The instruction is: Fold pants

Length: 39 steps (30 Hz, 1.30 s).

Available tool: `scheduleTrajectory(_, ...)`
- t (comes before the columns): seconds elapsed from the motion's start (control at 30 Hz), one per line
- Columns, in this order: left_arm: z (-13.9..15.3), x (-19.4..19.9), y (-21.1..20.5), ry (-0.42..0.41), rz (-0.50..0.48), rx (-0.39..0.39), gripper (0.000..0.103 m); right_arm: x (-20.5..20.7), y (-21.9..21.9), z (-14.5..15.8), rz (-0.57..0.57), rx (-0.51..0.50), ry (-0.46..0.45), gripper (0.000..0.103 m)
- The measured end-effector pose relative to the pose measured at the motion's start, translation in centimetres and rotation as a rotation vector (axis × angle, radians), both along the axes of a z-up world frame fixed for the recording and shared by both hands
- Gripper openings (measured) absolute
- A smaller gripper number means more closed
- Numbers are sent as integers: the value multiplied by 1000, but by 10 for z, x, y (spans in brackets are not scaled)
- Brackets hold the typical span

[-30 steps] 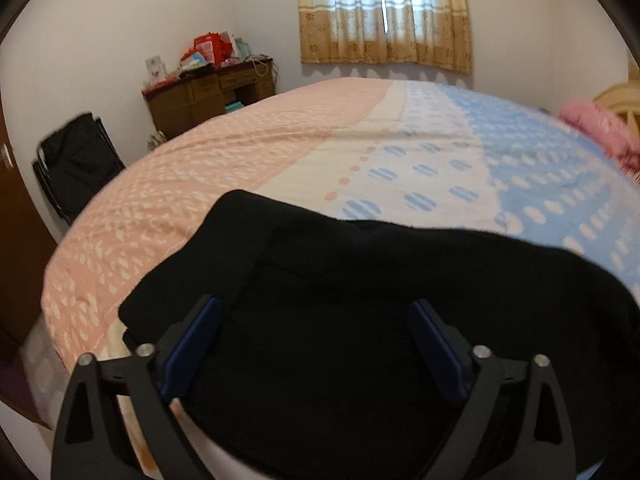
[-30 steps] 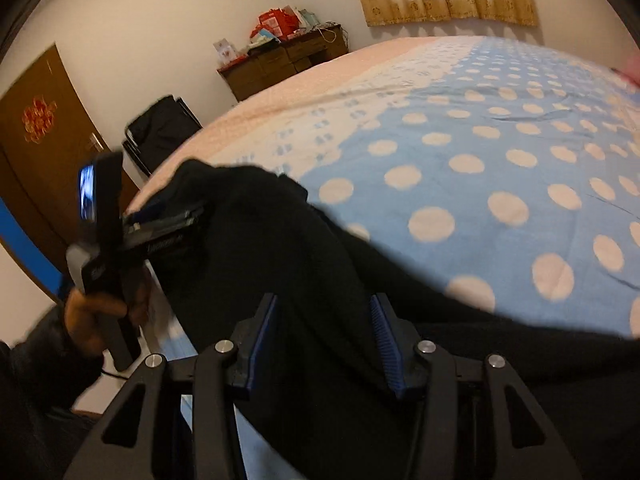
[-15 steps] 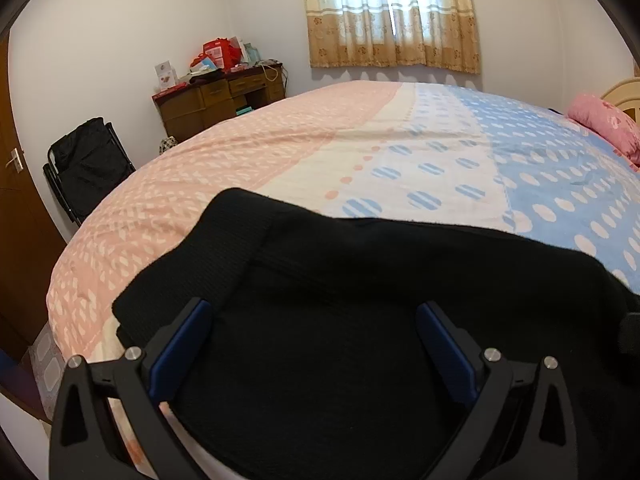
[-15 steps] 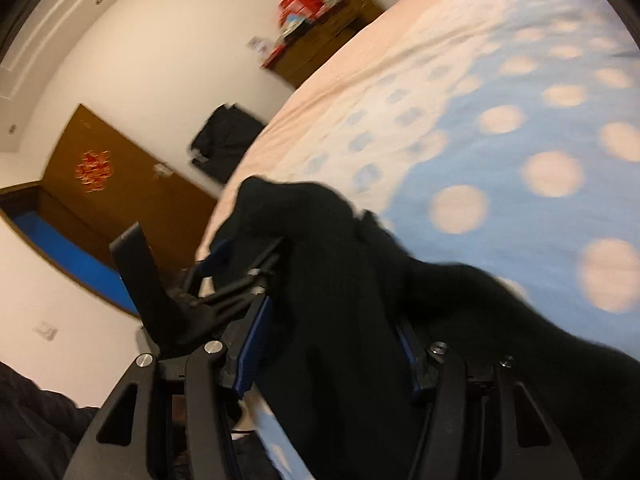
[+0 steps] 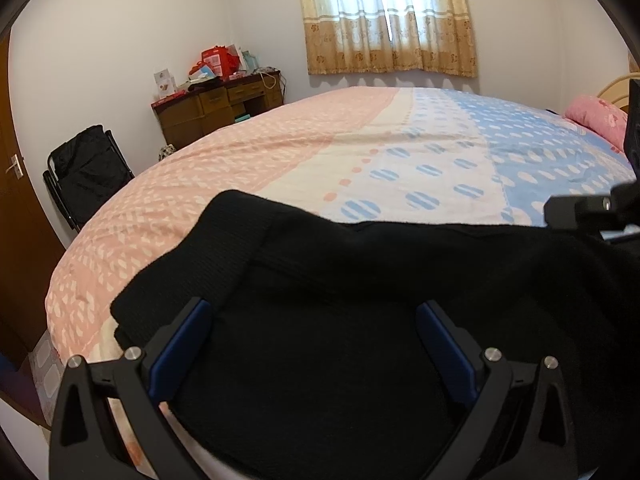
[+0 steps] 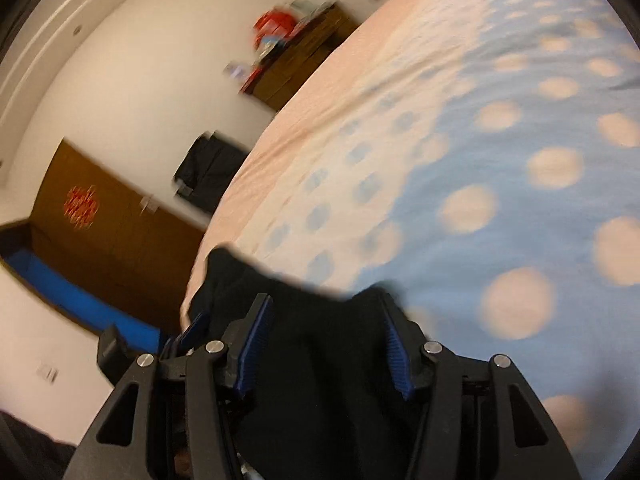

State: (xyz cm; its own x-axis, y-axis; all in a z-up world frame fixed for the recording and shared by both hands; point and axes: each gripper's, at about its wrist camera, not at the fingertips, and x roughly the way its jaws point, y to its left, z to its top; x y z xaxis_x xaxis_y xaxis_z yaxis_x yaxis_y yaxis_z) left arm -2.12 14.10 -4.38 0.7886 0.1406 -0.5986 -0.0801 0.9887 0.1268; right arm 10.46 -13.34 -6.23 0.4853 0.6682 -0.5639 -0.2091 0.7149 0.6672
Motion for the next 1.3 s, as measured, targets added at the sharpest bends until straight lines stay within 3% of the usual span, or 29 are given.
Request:
scheduleTrajectory(0.03,-1,1,0,1,1,3,103,-3,-16,4,-75,-60,-6,55)
scheduleTrajectory(0.13,-1,1,0,0,-1,1,103,-19,-83,16,-281,-43,55,55)
scheduleTrajectory(0.2,0,1,0,1,-4,2,103,-49,-131,35,-465,-121,33,55)
scheduleTrajectory(0.27,-1,3,-1,2,-2,4,103,-89,-185,58,-734,-311,37,55)
scheduleTrajectory(0.37,0,3,0,1,2,1,103,-126,-240,75,-998,-579,109,55)
scheduleTrajectory(0.4,0,3,0,1,4,0,103,-134,-256,75,-1052,-684,151,55)
scheduleTrajectory(0.47,0,3,0,2,8,2,103,-137,-272,69,-1081,-799,212,55)
scheduleTrajectory(0.57,-1,4,-2,6,12,8,103,-127,-283,47,-1087,-907,345,55)
scheduleTrajectory(0.63,0,4,-2,13,13,6,103,-131,-287,38,-1079,-903,380,55)
scheduleTrajectory(0.67,0,4,-2,16,12,6,103,-135,-286,38,-1077,-901,347,47)
scheduleTrajectory(0.7,0,4,-2,17,12,7,103,-136,-288,39,-1068,-884,333,26)
scheduleTrajectory(0.77,0,4,-2,20,11,9,103,-145,-294,41,-1072,-847,331,6)
scheduleTrajectory(0.83,0,5,-2,26,10,9,103,-156,-296,47,-1071,-749,304,5)
scheduleTrajectory(0.93,1,5,-2,32,7,10,103,-194,-299,67,-1092,-614,192,5)
scheduleTrajectory(1.07,2,6,-2,46,6,5,103,-267,-295,89,-1153,-486,37,5)
scheduleTrajectory(1.3,5,11,-1,89,-16,6,103,-375,-298,77,-1324,-300,-38,5)
